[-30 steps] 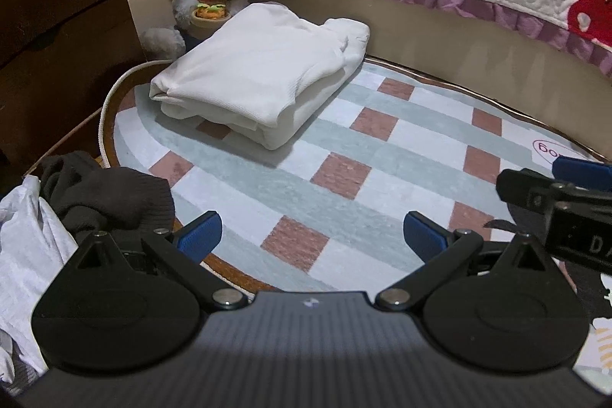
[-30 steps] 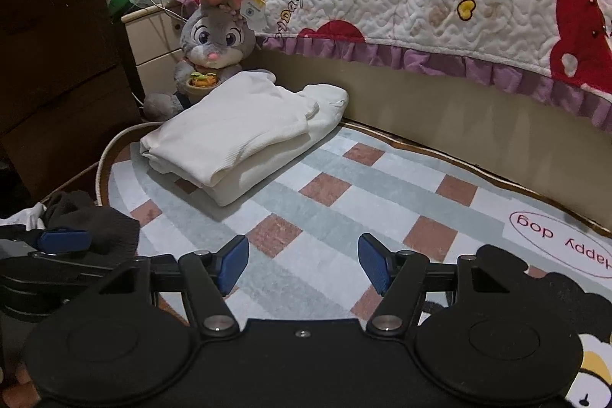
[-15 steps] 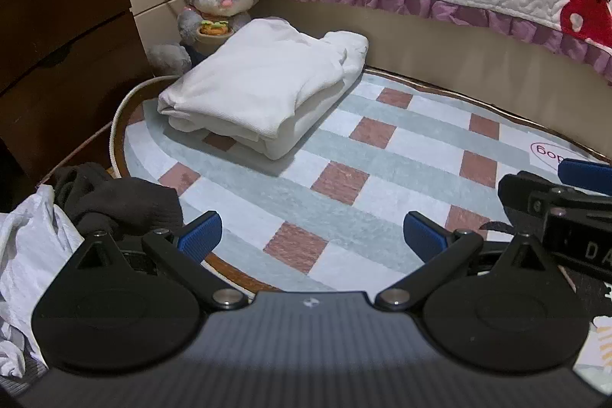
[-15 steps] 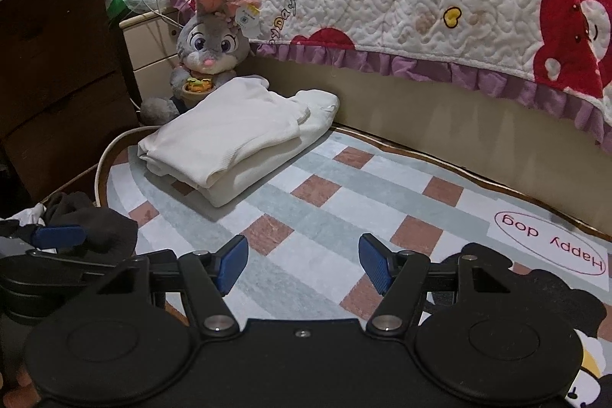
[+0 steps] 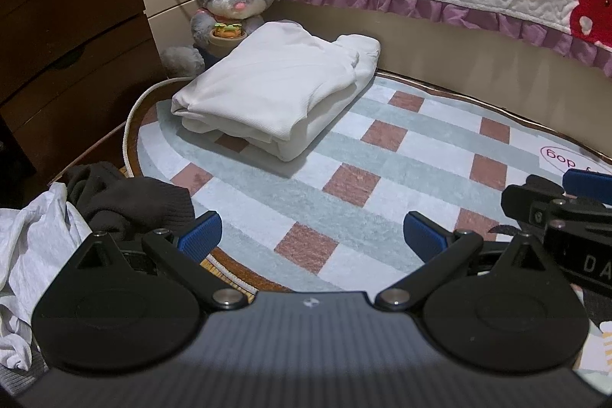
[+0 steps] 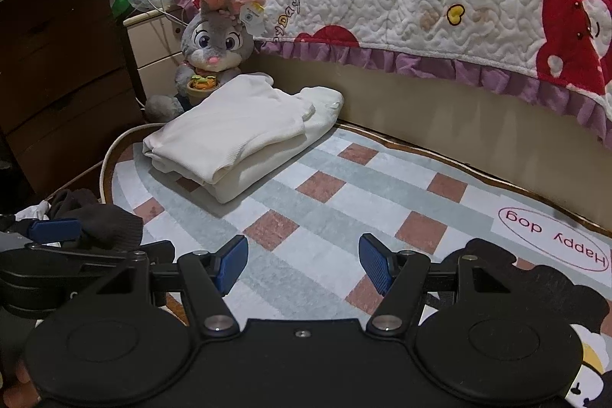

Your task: Fold clothes

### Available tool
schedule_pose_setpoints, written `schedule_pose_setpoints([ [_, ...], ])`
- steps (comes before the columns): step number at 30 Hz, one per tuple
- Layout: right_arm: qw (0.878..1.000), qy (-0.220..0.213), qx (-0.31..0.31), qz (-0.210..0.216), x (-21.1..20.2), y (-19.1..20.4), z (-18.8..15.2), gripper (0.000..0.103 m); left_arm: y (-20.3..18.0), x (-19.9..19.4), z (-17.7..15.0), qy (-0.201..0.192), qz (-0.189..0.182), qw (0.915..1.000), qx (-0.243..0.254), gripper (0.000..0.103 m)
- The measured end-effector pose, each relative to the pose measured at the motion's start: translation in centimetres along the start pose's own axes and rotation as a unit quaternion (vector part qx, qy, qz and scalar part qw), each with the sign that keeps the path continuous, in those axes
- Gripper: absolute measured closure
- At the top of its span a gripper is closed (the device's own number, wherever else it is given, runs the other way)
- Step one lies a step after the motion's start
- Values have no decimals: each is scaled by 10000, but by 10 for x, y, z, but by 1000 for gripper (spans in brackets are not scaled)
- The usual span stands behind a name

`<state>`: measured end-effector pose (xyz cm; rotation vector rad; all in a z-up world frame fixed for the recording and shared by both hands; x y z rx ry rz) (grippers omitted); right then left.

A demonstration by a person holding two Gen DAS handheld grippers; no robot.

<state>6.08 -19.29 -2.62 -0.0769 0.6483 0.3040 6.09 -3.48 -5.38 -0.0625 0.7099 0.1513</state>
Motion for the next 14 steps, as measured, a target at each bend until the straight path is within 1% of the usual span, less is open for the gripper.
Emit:
schedule_pose_setpoints([
  [14,10000,42,5,-1,1,1,-1,34,-2,-2,-3,73,36,9999,-90,0],
])
Point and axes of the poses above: each gripper's, at about its wrist camera, not at the fingertips, and x roughly the way its jaws point, y to its left, z to its top, the point moved 5 cm from there along x, roughly the way its jaws point, and after that the axes turned 6 degrees about -x, right-handed, at the moved point
